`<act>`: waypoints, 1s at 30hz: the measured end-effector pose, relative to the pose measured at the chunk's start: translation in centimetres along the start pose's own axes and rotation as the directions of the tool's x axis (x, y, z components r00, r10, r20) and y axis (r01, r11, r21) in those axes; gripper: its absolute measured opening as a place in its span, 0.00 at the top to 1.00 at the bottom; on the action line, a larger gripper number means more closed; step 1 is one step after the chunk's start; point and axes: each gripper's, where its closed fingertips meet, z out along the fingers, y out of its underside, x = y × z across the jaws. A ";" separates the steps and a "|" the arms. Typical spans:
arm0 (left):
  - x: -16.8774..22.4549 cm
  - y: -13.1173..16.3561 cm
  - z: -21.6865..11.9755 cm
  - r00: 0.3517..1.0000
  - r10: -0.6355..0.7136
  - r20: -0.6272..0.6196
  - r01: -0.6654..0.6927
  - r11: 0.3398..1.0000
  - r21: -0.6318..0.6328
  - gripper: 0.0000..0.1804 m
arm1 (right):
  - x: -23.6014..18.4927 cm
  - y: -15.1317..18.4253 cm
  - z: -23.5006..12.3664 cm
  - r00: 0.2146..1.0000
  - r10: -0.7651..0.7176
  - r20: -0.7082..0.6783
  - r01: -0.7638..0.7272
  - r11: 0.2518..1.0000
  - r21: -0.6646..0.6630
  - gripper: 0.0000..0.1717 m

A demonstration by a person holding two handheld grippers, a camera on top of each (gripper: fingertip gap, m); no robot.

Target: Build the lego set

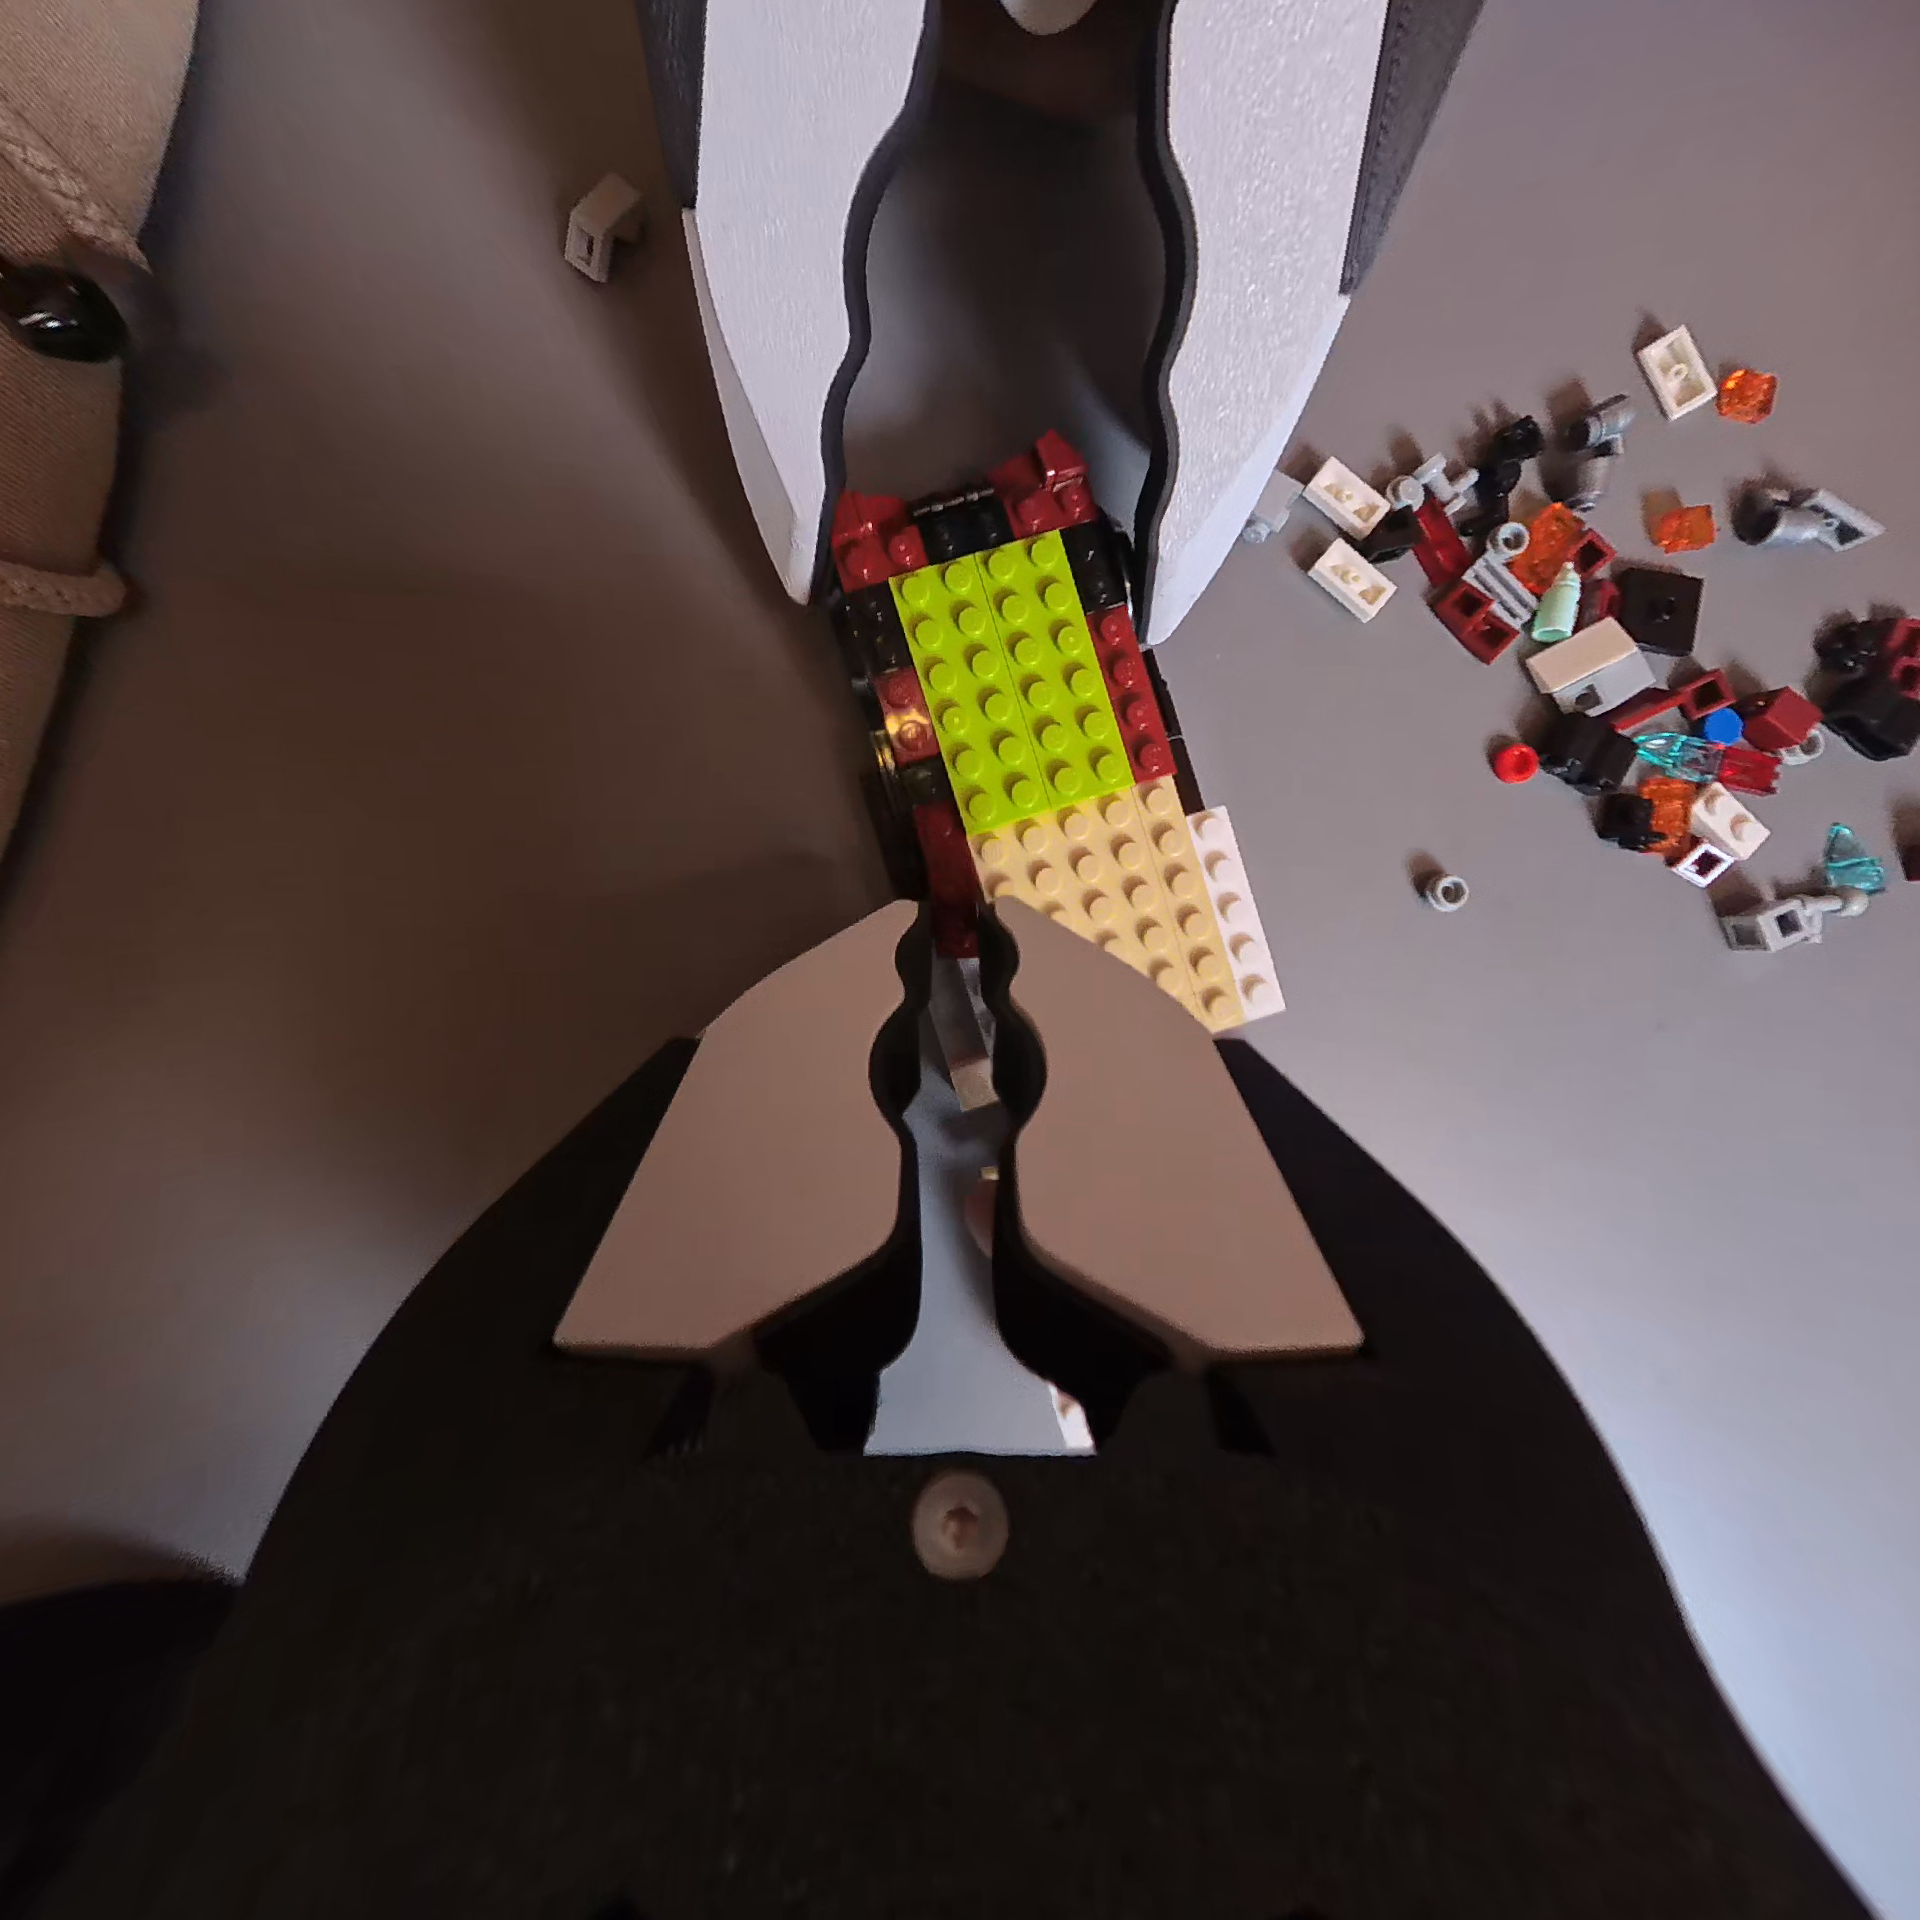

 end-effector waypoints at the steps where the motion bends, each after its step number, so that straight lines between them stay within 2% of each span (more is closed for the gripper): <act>1: 0.0 0.0 0.0 1.000 0.001 -0.002 -0.001 1.000 0.000 0.66 | 0.0 0.2 -0.1 1.000 0.003 0.002 -0.003 1.000 -0.006 0.95; 11: 0.0 0.1 -0.1 1.000 0.002 -0.006 -0.002 1.000 0.003 0.66 | 0.0 0.3 0.2 1.000 -0.021 0.003 0.021 0.999 -0.036 0.95; 30: -0.1 0.1 0.0 1.000 -0.002 -0.006 0.002 1.000 0.008 0.65 | 0.5 0.1 0.0 0.983 -0.096 -0.158 0.096 0.995 -0.005 0.94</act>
